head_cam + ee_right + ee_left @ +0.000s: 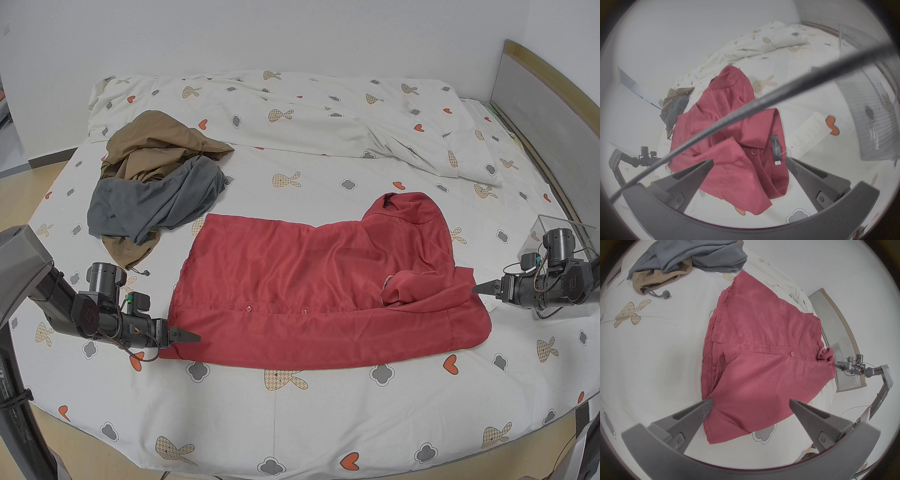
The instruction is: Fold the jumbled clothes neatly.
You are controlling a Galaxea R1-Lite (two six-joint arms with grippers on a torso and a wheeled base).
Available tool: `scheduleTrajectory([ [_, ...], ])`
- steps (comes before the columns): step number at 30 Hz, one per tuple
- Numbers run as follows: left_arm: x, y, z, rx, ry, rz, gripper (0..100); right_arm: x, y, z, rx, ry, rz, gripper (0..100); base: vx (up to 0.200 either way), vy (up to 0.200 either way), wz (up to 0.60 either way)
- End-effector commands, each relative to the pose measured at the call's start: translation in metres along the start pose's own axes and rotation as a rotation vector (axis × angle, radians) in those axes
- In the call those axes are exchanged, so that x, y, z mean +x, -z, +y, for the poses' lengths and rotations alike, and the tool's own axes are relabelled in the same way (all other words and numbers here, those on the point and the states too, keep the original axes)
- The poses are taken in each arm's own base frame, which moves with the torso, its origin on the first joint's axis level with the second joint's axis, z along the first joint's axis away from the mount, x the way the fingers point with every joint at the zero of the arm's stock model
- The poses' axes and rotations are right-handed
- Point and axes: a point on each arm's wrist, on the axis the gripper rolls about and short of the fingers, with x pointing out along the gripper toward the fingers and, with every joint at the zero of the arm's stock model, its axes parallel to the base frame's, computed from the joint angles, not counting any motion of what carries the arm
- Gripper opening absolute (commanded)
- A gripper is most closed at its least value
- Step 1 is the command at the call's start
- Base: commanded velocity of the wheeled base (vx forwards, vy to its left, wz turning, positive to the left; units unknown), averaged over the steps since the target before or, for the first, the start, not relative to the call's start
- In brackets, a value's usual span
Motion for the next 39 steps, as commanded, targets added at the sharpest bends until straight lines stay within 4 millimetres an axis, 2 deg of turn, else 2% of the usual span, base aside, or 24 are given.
scheduleTrajectory([
  [1,-0.015,-0.006,-0.014,0.033,0.011,-0.039,100,-0.025,-0.012,0.018,-0.044,-0.019,-0.076,100,0.000,0.000,0.00],
  [6,-0.028,-0.009,-0.025,0.056,0.018,-0.065,100,-0.033,-0.019,0.036,-0.076,-0.050,-0.111,100,0.000,0.000,0.00],
  [11,-0.039,-0.013,-0.038,0.081,0.025,-0.093,100,-0.024,-0.024,0.054,-0.103,-0.094,-0.107,100,0.000,0.000,0.00],
  [13,-0.053,-0.016,-0.046,0.099,0.026,-0.126,100,-0.003,-0.029,0.065,-0.110,-0.090,-0.095,100,0.000,0.000,0.00],
  [19,-0.079,-0.017,-0.070,0.137,0.042,-0.188,100,0.071,-0.037,0.075,-0.076,0.043,-0.082,100,0.000,0.000,0.00],
  [22,-0.085,-0.014,-0.080,0.161,0.055,-0.196,100,0.089,-0.035,0.083,-0.065,0.042,-0.073,100,0.000,0.000,0.00],
  [29,-0.089,-0.011,-0.089,0.179,0.068,-0.199,100,0.095,-0.035,0.100,-0.062,0.008,-0.071,100,0.000,0.000,0.00],
  [39,-0.086,-0.010,-0.088,0.176,0.069,-0.188,100,0.099,-0.029,0.089,-0.040,0.036,-0.028,100,0.000,0.000,0.00],
])
